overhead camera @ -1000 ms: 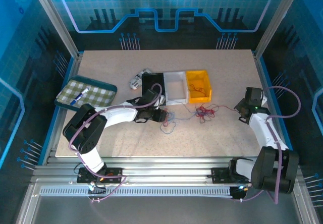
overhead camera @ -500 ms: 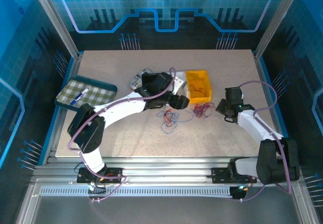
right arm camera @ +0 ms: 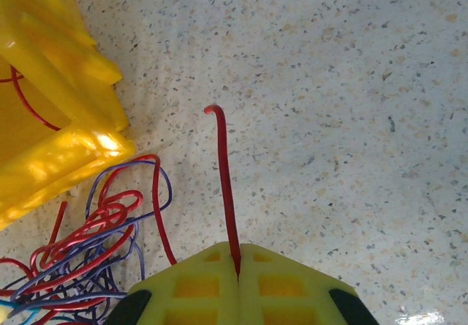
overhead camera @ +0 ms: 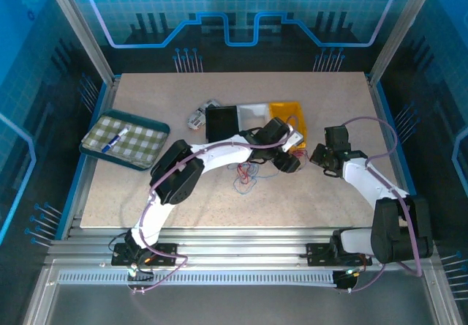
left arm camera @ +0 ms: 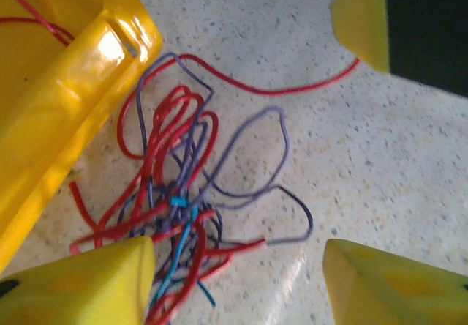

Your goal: Untangle the cables

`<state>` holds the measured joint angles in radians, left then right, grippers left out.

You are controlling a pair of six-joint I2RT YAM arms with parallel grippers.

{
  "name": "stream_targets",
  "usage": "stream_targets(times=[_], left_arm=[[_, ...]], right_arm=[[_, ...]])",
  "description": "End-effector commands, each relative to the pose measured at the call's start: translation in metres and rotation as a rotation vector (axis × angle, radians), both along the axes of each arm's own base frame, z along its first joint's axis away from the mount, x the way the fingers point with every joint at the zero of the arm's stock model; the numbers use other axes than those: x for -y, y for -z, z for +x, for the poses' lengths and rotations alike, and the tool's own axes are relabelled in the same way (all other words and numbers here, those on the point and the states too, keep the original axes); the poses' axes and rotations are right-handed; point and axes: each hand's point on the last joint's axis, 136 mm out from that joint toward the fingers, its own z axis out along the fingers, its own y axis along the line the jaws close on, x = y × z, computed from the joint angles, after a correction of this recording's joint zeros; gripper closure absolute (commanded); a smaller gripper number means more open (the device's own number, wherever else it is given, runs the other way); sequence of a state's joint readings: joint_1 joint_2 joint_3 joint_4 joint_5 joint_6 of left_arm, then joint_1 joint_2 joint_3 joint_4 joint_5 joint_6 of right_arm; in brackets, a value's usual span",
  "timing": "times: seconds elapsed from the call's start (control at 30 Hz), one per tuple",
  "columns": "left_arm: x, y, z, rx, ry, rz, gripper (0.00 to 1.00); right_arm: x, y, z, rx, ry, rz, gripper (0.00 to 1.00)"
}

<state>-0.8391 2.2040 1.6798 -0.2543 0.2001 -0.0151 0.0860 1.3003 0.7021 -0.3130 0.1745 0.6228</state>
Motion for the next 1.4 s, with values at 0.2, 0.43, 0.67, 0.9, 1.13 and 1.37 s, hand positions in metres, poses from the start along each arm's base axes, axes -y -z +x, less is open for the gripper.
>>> stream_targets(times=[0.2,0.43,0.67,0.9,1.13,1.37], left_arm=[[0.008,0.031,0.009,0.049,-0.006,0.083,0.5],[0.005,0.046,0.011,0.058,-0.022,0.109,0.76],[-0.018,0.02,0.01,0.082,-0.111,0.08,1.0],[-0.096,-0.019,0.004,0.041,-0.322,-0.06,1.0],[-0.196,-0.023,0.01,-0.014,-0.584,-0.09,1.0],[-0.214,-0.021,0.005,-0.037,-0.606,-0.085,1.0]], right_arm=[[-0.01,-0.015,0.005,0.041,-0.06,0.021,1.0],[-0.01,-0.019,0.005,0.051,-0.059,0.022,1.0],[0.007,-0.024,0.009,0.058,0.012,0.005,1.0],[0.054,-0.018,-0.004,0.029,0.196,0.012,1.0],[0.094,-0.014,-0.025,-0.011,0.375,-0.036,1.0],[0.127,-0.021,-0.041,-0.026,0.504,-0.072,1.0]])
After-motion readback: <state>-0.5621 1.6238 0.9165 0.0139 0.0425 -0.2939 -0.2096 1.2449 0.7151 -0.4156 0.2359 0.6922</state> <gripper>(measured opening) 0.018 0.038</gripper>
